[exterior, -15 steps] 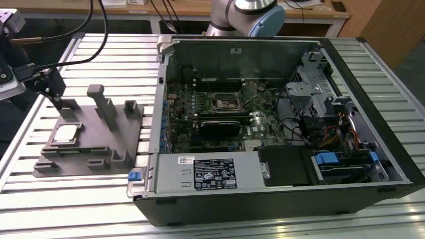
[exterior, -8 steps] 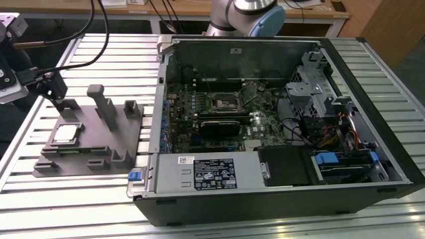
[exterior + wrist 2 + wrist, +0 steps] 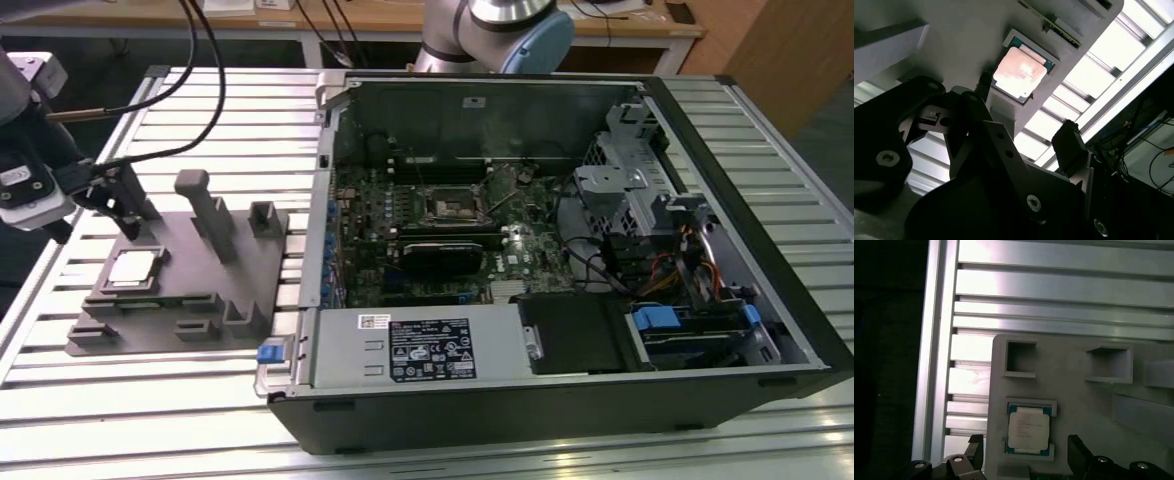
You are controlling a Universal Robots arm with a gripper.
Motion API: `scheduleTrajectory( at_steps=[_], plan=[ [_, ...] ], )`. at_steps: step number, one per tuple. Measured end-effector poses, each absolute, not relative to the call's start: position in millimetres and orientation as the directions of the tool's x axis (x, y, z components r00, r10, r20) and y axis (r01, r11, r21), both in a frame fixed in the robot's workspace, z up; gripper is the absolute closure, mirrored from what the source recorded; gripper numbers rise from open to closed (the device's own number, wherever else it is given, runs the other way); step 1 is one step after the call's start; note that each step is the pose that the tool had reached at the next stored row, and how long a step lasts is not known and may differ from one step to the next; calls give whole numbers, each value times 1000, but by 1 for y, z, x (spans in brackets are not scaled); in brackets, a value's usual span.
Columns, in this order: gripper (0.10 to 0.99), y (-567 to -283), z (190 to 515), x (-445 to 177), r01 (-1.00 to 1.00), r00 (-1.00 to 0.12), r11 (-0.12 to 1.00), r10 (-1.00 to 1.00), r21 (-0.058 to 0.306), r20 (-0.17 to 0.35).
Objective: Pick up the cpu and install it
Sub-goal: 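Pick up the cpu and move it towards the insertion slot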
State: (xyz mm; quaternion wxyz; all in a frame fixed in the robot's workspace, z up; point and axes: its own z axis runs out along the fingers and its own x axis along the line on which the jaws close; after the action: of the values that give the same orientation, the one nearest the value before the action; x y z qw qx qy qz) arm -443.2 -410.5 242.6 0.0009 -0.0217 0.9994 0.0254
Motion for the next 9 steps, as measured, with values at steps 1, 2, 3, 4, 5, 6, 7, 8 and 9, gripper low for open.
scheduleTrajectory(
  at_steps=[1,2,3,4,5,6,7,8,9],
  plan=[
    [322,-411,241,-443,-43,-999,998,-43,51,-3],
    [322,-410,239,-443,-43,-999,998,-43,51,-3],
    [322,-410,237,-443,-43,-999,998,-43,51,-3],
    [322,-411,235,-442,-43,-999,998,-43,51,-3],
    [322,-411,233,-442,-43,-999,998,-43,51,-3],
    [322,-411,232,-442,-43,-999,998,-43,51,-3],
    [322,-411,230,-442,-43,-999,998,-43,51,-3],
    [322,-411,228,-442,-43,-999,998,-43,51,-3],
    [322,-411,228,-442,-43,-999,998,-43,51,-3]
  ],
)
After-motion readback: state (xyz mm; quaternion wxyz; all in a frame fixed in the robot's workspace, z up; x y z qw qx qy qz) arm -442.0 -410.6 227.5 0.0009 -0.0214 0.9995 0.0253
